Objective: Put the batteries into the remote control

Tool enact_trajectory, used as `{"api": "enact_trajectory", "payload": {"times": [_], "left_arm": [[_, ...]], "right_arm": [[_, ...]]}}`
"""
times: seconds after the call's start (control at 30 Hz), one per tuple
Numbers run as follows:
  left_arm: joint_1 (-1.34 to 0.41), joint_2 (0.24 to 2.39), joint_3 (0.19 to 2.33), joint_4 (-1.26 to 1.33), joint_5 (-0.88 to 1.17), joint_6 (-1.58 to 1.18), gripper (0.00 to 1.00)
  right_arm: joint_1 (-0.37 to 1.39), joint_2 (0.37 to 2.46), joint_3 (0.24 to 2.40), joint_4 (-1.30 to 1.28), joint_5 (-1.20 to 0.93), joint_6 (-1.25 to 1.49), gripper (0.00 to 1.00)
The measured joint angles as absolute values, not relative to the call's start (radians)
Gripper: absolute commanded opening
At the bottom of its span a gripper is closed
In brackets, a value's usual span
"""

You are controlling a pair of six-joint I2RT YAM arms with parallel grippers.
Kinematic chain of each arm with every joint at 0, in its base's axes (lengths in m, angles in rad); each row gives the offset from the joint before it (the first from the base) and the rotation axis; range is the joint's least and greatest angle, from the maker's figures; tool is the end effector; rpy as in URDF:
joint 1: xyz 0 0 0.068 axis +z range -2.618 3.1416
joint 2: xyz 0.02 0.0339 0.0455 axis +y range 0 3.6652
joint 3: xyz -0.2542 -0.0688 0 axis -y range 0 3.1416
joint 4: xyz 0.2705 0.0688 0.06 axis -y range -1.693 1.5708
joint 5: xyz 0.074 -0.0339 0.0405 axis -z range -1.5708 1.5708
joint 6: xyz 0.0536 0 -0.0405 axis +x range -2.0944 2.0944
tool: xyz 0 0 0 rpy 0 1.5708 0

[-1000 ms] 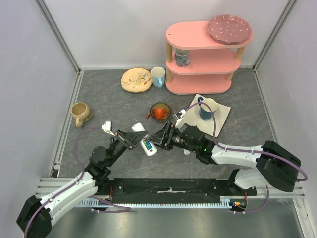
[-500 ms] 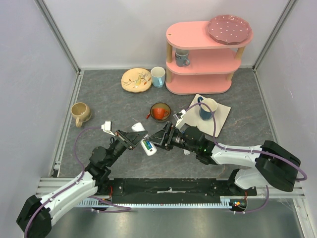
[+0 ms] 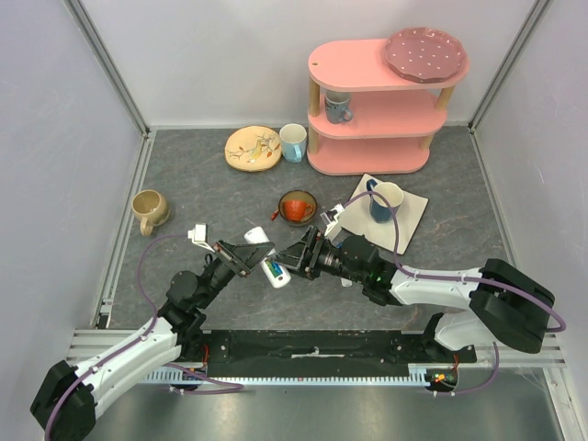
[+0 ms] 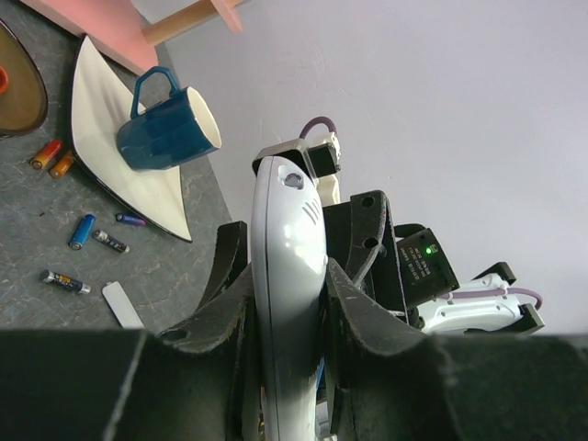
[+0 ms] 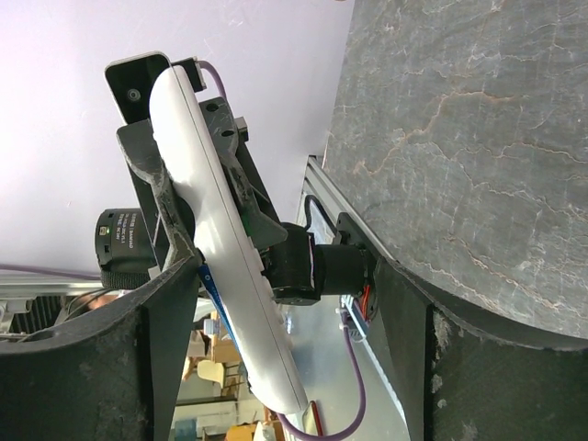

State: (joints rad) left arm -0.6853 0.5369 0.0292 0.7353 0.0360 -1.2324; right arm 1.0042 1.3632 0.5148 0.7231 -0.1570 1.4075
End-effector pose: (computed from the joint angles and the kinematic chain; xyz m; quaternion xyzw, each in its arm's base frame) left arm 0.1470 -0.1226 0.1932 -0.1545 0.6028 -0.6471 0.4405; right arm 0.1633 0.2723 0.1831 0.0989 0.7429 0.6370 0.1804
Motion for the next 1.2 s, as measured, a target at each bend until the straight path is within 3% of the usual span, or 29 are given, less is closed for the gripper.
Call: {"api": "enact_trajectory", "payload": {"times": [0.23, 0.43, 0.6, 0.93, 1.2], "left_arm": [[-0.685, 0.539, 0.039, 0.735, 0.032, -1.221, 0.02], [-0.685, 0.543, 0.04, 0.735, 0.031, -1.22, 0.02], [-0.685, 0.543, 0.04, 0.735, 0.032, -1.22, 0.02], [-0.685, 0.536, 0.04, 0.702, 0.04, -1.221, 0.02], [-0.685, 0.529, 0.04, 0.683, 0.059, -1.221, 0.02]], "right_arm": [[1.005, 1.369, 0.513, 0.74, -0.16, 1.414, 0.73], [1.005, 1.369, 0.513, 0.746, -0.161, 1.414, 0.72], [1.005, 1.369, 0.513, 0.739, -0.16, 1.408, 0.87], [1.004, 1.311, 0.604, 0.48, -0.159, 1.244, 0.91], [1.004, 1.276, 0.665, 0.368, -0.199, 1.113, 0.8]]}}
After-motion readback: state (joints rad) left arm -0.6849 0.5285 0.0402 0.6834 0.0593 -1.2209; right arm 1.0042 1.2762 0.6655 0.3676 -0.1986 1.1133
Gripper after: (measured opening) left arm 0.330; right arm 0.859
